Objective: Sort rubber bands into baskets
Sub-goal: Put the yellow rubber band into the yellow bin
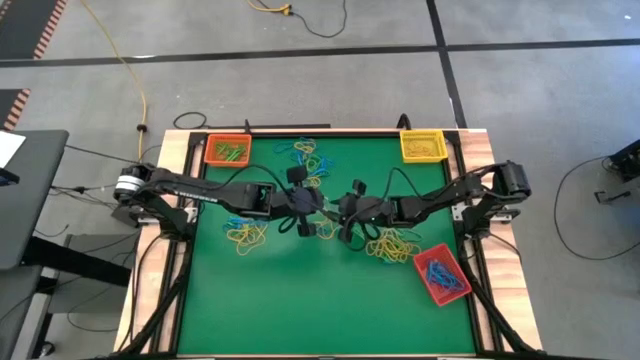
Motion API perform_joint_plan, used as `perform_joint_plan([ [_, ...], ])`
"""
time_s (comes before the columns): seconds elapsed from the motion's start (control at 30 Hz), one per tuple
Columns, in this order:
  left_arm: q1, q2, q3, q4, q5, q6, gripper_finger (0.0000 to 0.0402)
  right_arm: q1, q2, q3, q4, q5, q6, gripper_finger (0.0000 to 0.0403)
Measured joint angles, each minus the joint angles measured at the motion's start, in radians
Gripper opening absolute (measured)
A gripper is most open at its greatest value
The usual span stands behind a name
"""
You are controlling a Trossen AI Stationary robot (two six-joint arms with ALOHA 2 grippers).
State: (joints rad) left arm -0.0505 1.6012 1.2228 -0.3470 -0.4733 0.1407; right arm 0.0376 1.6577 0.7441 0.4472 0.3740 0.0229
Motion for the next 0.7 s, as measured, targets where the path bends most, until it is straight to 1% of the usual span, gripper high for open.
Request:
perform_joint_plan([
  [0.1, 0.000, 0.000, 0.000, -0.001, -0.002, 0.004, 0.0000, 0.000, 0.000, 0.000, 0.037, -0.050, -0.005, 0.0159],
  [0.33, -0.002, 0.000, 0.000, 0.009, -0.003, -0.001, 0.0000, 0.001, 0.000, 0.000, 0.056, -0.061, -0.005, 0.0159],
  [0.43, -0.002, 0.000, 0.000, 0.008, -0.003, -0.003, 0.0000, 0.001, 0.000, 0.000, 0.056, -0.062, -0.004, 0.0149],
  [0.53, -0.002, 0.000, 0.000, 0.008, -0.003, -0.004, 0.0000, 0.001, 0.000, 0.000, 0.049, -0.062, -0.004, 0.0118],
  [0.7, -0.002, 0.000, 0.000, -0.005, -0.005, -0.005, 0.0000, 0.001, 0.000, 0.000, 0.015, -0.061, -0.005, 0.0030],
])
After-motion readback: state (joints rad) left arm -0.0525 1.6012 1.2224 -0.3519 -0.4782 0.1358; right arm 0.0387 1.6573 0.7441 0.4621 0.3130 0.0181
